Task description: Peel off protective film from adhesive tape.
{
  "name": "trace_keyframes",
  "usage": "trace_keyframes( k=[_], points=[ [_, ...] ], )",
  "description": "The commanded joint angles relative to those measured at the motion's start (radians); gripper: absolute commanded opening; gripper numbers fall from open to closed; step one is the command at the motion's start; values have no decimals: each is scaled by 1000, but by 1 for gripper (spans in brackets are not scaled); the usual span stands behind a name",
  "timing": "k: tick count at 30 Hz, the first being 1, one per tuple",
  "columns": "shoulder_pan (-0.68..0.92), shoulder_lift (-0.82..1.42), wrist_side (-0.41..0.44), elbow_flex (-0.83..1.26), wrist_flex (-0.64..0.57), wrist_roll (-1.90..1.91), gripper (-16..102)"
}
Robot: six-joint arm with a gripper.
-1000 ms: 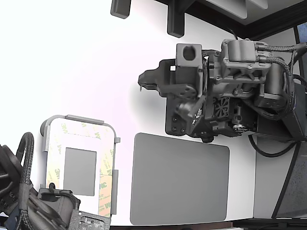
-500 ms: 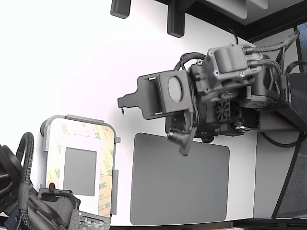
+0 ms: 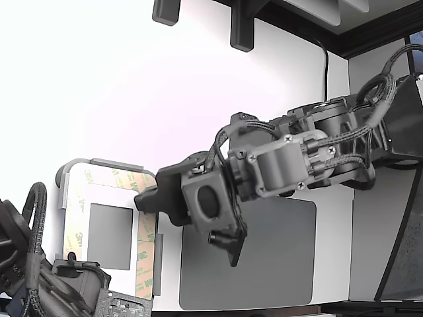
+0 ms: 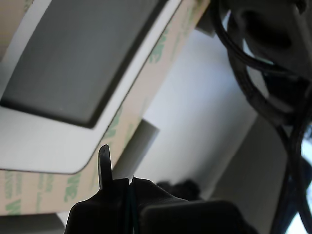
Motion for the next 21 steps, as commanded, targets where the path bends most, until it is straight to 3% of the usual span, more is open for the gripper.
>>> trace_keyframes(
  k=[1, 6, 21],
  points=[
    [32, -74, 12, -127, 18, 2, -11],
    [106, -126, 77, -172, 48, 38, -11],
    [210, -276, 55, -218, -20, 81, -11]
  ],
)
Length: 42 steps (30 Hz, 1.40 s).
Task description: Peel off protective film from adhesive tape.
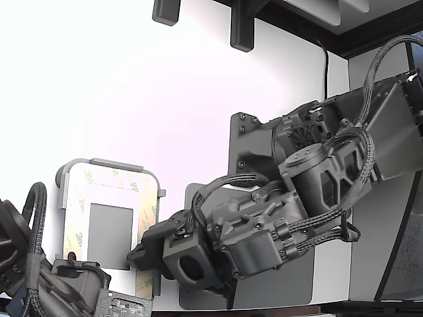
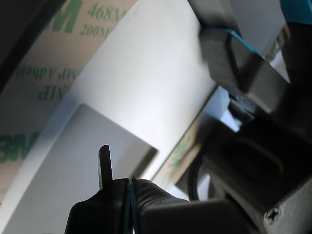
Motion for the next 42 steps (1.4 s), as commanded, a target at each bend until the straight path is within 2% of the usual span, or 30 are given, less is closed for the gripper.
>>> trace_keyframes(
  k=[1, 27, 42],
  points=[
    [-5, 6, -8, -29, -26, -2, -11],
    [6, -160, -80, -193, 41, -61, -11],
    [12, -195, -86, -219, 34, -97, -11]
  ],
)
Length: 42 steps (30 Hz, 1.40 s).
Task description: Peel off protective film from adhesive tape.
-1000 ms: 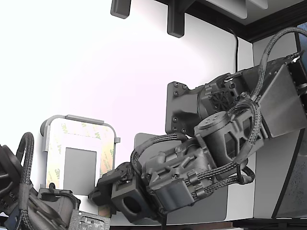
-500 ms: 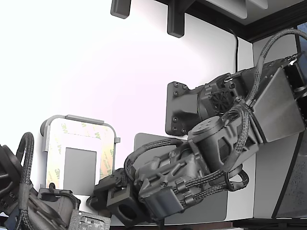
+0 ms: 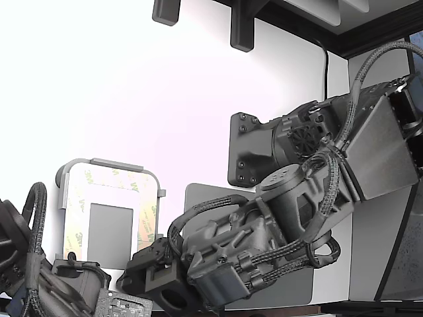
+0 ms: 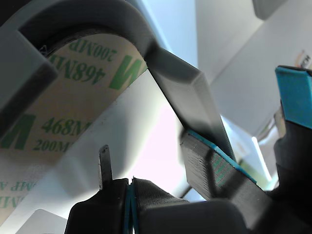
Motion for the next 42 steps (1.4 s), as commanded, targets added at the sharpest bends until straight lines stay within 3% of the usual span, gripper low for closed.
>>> trace_keyframes(
  k=[1, 42],
  points=[
    [-6, 15, -3, -17, -11, 0, -11],
    [11, 26, -21, -2, 8, 38, -11]
  ],
)
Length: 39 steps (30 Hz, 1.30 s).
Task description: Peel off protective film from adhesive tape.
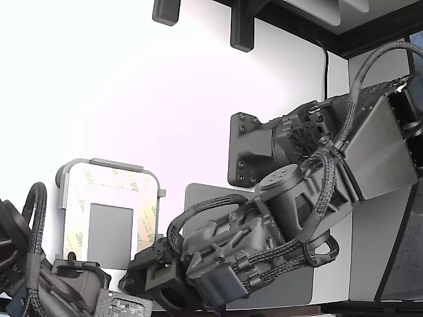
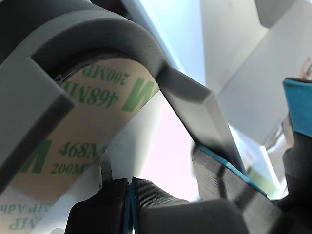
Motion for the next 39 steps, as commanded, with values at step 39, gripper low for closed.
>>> trace_keyframes(
  k=[39],
  points=[
    [-25, 3, -18, -41, -20, -41, -11]
  ],
)
